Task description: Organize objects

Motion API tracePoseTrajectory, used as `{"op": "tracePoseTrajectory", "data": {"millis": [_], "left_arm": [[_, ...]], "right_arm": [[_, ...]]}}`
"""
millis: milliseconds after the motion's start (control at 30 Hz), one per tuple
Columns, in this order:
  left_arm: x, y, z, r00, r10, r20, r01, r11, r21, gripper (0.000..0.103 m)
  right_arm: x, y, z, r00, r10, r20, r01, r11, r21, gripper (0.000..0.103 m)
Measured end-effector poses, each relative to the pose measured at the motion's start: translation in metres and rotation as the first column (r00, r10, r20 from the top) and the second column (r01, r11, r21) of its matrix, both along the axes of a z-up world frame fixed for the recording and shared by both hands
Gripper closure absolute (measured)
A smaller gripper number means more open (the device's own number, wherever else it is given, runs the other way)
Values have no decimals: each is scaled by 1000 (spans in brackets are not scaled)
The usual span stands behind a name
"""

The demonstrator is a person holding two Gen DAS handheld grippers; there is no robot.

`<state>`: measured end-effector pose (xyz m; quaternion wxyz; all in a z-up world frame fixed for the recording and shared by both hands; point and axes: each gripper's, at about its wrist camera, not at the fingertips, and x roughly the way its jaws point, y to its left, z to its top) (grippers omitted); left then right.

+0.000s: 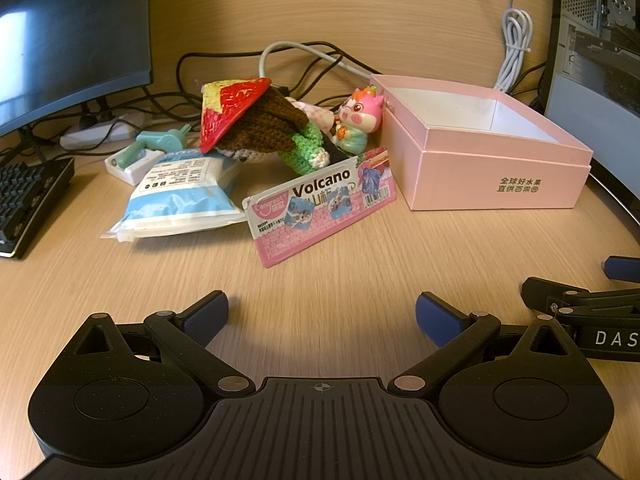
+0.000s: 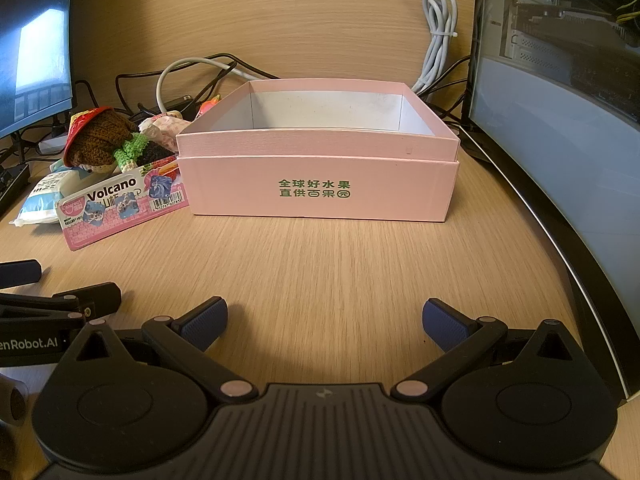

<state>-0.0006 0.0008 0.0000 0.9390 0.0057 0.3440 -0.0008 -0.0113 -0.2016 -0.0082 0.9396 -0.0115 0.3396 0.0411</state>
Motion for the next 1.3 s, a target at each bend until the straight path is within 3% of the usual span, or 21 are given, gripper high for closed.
{"op": "tracePoseTrajectory", "data": {"millis": [1300], "left_arm": [[0, 0, 0, 1000, -3, 1, 3, 1000, 2, 0]], "right_arm": [[0, 0, 0, 1000, 0, 0, 0, 1000, 0, 0]]}}
